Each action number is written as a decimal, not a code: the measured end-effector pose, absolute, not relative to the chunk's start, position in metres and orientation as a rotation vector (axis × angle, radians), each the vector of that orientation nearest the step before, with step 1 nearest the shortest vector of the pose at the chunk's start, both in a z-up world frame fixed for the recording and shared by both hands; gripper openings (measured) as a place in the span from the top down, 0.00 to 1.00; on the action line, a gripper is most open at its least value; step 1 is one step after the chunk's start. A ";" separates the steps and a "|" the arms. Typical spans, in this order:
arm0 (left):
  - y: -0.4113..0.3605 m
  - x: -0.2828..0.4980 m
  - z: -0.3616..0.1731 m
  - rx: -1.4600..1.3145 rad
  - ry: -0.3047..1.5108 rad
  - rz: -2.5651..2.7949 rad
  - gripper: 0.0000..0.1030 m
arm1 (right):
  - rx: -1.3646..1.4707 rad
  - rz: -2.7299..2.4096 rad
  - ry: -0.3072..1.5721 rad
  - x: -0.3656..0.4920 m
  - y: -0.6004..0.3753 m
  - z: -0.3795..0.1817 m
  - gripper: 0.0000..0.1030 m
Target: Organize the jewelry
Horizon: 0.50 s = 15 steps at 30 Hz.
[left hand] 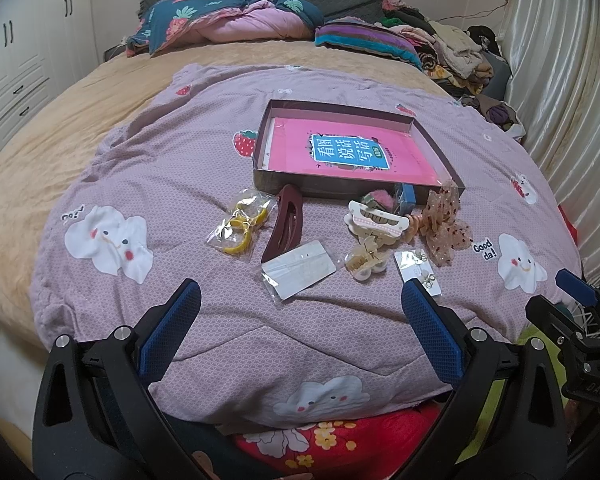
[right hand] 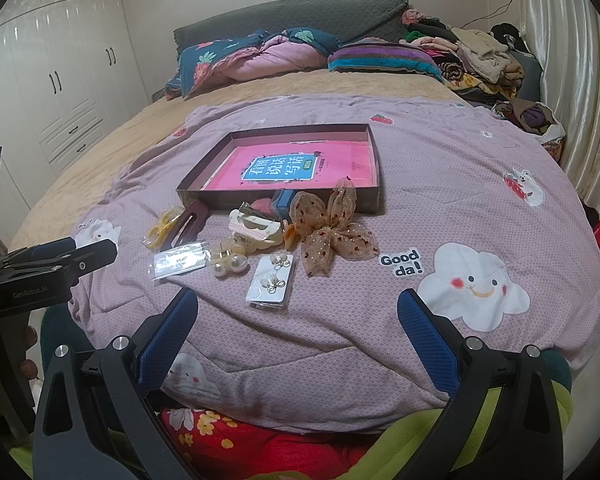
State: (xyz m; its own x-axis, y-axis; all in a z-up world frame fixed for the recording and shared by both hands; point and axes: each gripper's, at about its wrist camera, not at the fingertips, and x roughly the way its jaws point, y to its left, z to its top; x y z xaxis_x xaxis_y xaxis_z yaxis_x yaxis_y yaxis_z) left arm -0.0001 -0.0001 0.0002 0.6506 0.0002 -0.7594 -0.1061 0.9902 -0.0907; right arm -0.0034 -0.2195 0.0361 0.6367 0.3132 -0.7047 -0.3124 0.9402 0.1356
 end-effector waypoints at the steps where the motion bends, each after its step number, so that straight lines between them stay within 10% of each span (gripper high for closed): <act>1: 0.000 0.000 0.000 -0.129 0.862 0.062 0.09 | 0.001 0.357 0.805 -0.003 -0.220 0.036 0.04; 15: 0.006 0.004 -0.004 -0.147 0.867 0.078 0.09 | 0.008 0.359 0.827 0.006 -0.218 0.030 0.04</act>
State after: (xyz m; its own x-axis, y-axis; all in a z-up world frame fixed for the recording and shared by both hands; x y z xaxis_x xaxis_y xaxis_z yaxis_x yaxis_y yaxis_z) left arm 0.0041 0.0061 -0.0044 0.6453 0.0090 -0.7638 -0.1284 0.9870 -0.0969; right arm 0.0065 -0.2183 0.0297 0.6207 0.3151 -0.7179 -0.3089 0.9399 0.1455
